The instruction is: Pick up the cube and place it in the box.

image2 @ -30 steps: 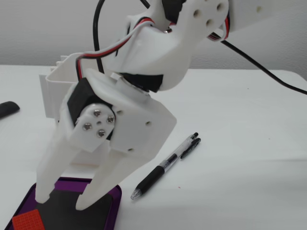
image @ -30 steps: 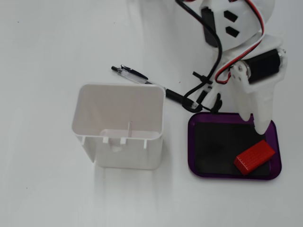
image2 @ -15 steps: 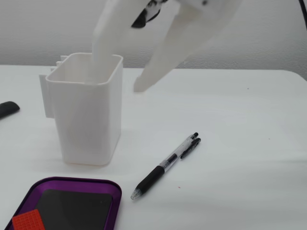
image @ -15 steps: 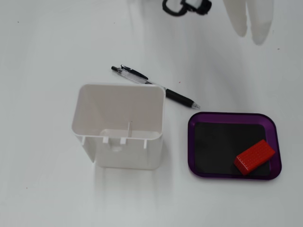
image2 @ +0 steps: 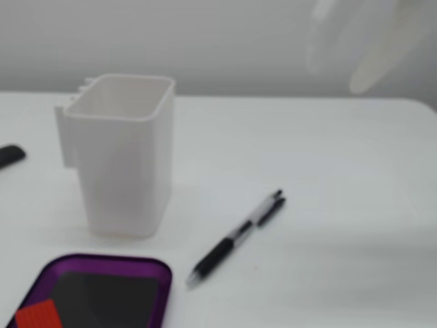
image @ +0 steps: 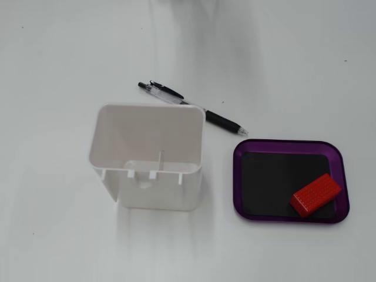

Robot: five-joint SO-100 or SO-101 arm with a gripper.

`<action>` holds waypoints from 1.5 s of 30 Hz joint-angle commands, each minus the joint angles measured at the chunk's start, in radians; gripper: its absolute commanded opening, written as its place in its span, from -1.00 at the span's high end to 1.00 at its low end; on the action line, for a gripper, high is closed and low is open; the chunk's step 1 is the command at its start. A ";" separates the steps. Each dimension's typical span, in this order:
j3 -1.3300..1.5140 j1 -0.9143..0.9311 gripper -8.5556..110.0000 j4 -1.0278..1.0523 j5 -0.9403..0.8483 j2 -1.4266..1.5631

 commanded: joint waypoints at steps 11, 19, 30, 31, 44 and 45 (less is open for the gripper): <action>0.923 0.183 0.66 -0.333 0.008 0.904; 1.175 0.183 0.66 -0.353 0.017 1.103; 1.276 0.181 0.88 -0.341 0.106 1.095; 1.289 0.181 0.87 -0.341 0.104 1.095; 1.350 0.181 0.86 -0.353 0.100 1.095; 1.350 0.181 0.86 -0.353 0.100 1.095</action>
